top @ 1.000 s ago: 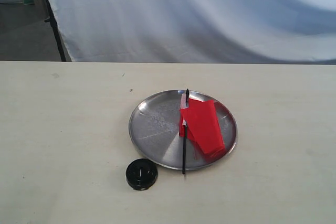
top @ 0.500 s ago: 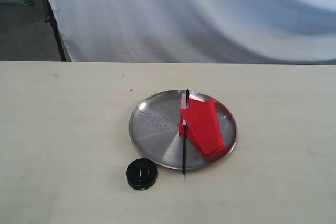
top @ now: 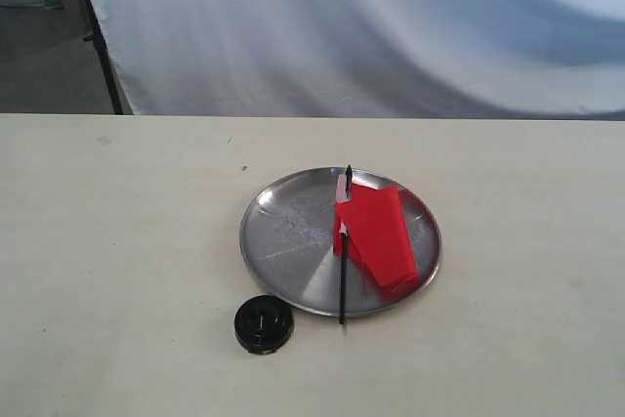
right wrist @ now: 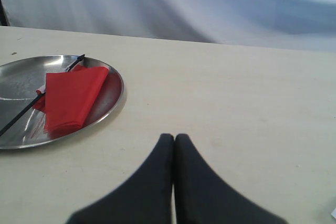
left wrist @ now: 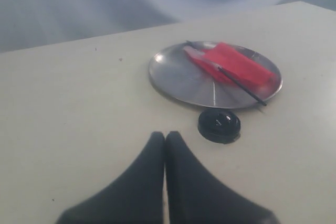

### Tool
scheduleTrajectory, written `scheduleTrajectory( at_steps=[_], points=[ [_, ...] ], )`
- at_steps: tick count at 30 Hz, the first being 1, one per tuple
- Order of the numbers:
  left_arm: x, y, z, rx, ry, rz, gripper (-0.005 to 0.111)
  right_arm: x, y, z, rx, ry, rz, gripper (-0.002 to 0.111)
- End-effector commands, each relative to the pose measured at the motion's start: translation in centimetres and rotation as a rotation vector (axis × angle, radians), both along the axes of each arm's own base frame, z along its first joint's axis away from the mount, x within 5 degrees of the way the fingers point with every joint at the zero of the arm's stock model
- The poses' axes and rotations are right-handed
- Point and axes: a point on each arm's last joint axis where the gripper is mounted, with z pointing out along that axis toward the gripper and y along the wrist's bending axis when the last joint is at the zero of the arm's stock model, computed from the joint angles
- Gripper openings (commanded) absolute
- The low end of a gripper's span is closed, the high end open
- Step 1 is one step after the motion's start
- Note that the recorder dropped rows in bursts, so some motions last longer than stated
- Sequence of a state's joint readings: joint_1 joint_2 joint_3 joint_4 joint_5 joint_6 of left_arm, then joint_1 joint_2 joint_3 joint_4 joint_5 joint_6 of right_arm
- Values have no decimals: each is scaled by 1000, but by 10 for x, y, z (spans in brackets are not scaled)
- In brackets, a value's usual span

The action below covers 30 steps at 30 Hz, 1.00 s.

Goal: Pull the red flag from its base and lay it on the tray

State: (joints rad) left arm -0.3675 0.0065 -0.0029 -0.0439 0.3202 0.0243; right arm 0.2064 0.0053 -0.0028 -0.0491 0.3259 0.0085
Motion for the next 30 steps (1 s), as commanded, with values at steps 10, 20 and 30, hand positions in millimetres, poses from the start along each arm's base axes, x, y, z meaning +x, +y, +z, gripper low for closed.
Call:
scheduleTrajectory(
  at_steps=[10, 20, 30],
  points=[
    [3, 11, -1, -9, 0, 216, 0, 0, 0, 0, 4, -8, -5, 0],
    [3, 15, -1, -9, -1, 285, 0, 0, 0, 0, 4, -8, -5, 0],
    [4, 20, -1, -9, -1, 374, 0, 0, 0, 0, 4, -8, -5, 0]
  ],
)
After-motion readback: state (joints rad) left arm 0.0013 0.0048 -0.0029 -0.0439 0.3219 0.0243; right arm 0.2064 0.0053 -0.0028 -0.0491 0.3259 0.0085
